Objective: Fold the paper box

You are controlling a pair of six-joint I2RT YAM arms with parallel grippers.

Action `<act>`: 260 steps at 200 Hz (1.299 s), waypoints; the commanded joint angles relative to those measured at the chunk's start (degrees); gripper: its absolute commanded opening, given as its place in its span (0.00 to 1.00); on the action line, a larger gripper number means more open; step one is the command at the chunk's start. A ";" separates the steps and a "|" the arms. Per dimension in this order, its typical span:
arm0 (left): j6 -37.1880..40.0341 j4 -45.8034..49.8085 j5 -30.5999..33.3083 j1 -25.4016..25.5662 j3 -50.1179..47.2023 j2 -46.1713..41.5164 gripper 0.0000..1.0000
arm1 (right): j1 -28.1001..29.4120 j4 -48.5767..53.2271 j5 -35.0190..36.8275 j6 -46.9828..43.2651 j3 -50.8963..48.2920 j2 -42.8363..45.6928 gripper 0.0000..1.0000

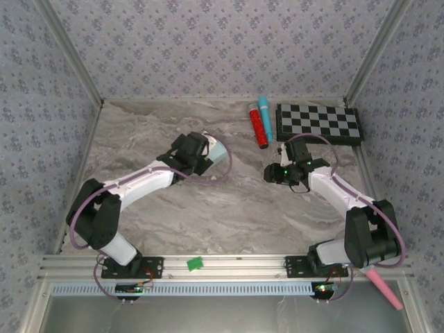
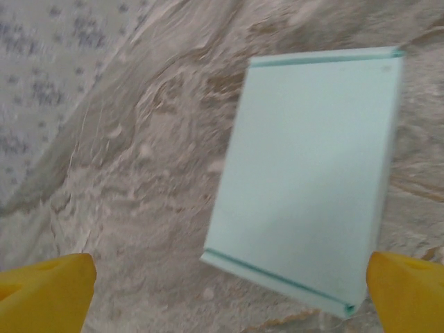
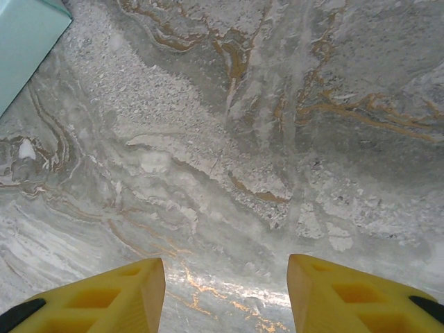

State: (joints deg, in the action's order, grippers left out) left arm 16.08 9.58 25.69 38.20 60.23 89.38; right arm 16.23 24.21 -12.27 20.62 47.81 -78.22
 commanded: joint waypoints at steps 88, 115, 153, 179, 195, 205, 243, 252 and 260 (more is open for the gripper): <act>-20.25 3.20 4.22 -16.74 -9.54 -15.07 1.00 | -7.15 2.19 17.35 3.43 -3.59 8.08 0.52; -23.09 3.38 4.59 -22.26 -12.22 -17.60 1.00 | -11.60 0.83 20.46 3.26 -5.48 10.14 0.52; -21.47 -1.82 2.13 -28.43 -16.78 -18.46 1.00 | -17.69 -5.37 21.00 -0.89 -8.78 11.43 0.54; -19.20 -8.38 -0.46 -30.14 -20.69 -18.54 0.99 | -20.31 -10.88 20.80 -4.35 -10.66 11.00 0.55; -16.95 -12.84 -3.66 -31.09 -23.14 -18.46 0.99 | -21.29 -15.16 20.17 -6.85 -11.97 10.55 0.55; -15.40 -16.04 -6.32 -31.70 -24.90 -18.37 0.99 | -21.70 -18.61 20.79 -8.33 -13.00 10.24 0.56; -13.38 -26.00 -15.71 -34.93 -30.41 -18.11 1.00 | -22.03 -34.45 15.39 -13.57 -19.10 9.70 0.57; -13.49 -27.77 -18.18 -35.74 -31.18 -17.76 1.00 | -22.00 -38.19 14.12 -14.21 -20.59 9.45 0.57; -13.77 -29.39 -19.53 -36.18 -31.77 -17.22 1.00 | -22.00 -40.87 13.14 -14.82 -21.45 8.99 0.58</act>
State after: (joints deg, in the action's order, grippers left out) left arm 1.06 -10.26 14.37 3.64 29.87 71.72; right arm -5.56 -3.40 4.97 10.39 29.50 -68.18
